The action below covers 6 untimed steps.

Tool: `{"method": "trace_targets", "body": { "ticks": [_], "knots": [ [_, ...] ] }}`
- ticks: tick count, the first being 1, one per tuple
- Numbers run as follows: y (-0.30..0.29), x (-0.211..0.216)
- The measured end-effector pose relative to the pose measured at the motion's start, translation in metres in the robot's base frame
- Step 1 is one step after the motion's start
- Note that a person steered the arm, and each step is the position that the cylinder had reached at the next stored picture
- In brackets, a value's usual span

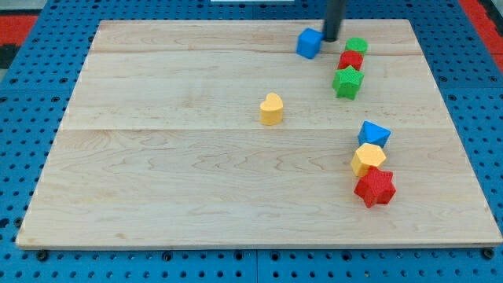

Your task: Push the green circle to the left of the red circle

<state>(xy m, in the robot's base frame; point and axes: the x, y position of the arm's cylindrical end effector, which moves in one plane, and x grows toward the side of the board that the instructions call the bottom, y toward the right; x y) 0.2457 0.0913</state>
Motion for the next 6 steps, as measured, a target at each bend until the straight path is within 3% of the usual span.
{"method": "trace_targets", "body": {
  "ticks": [1,2,3,4,5,6],
  "knots": [
    [-0.009,0.003],
    [0.064,-0.015],
    [0.125,-0.001],
    [0.091,0.018],
    [0.001,0.028],
    [-0.002,0.045]
  ]
}}
